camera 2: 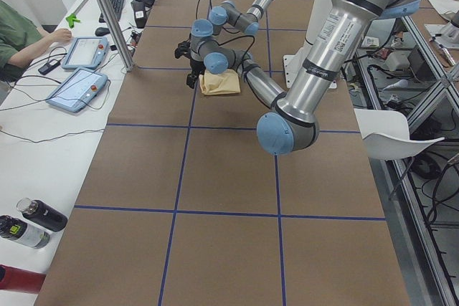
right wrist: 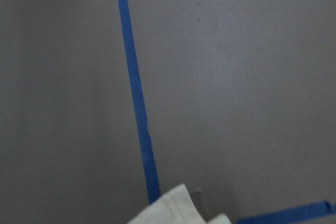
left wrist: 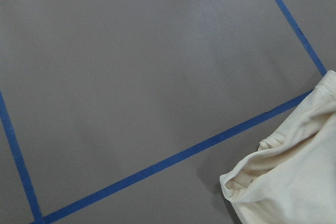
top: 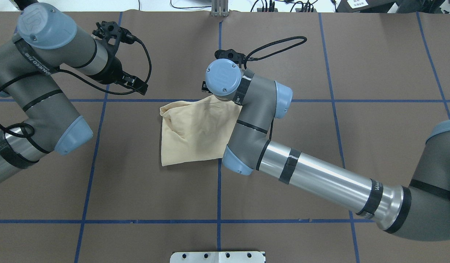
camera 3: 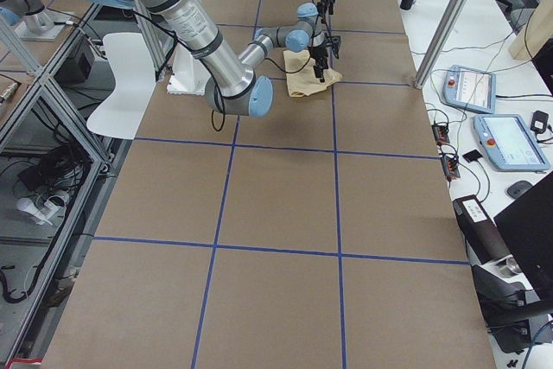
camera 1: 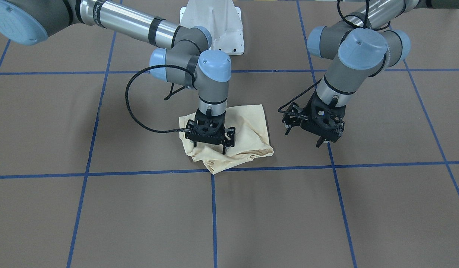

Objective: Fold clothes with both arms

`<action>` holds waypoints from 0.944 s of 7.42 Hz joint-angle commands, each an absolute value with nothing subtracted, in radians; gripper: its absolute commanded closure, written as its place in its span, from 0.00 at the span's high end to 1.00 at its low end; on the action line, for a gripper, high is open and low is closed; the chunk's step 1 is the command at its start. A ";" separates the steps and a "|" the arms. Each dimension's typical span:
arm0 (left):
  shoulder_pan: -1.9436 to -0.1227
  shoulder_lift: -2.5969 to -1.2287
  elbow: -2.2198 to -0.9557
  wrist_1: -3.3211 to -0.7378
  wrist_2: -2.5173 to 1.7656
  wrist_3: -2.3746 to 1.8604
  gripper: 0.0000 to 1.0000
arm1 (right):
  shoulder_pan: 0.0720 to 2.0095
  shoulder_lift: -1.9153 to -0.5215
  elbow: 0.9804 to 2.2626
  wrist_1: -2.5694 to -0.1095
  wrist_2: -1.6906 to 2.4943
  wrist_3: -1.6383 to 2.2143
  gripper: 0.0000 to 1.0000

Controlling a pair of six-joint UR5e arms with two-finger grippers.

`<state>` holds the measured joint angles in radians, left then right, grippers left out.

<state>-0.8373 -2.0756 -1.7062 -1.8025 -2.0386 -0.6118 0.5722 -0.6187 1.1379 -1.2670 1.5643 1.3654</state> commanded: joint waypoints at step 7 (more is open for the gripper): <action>-0.842 -1.947 -1.863 -1.789 -2.069 -0.603 1.00 | 0.780 -0.922 1.623 -1.543 1.891 1.122 1.00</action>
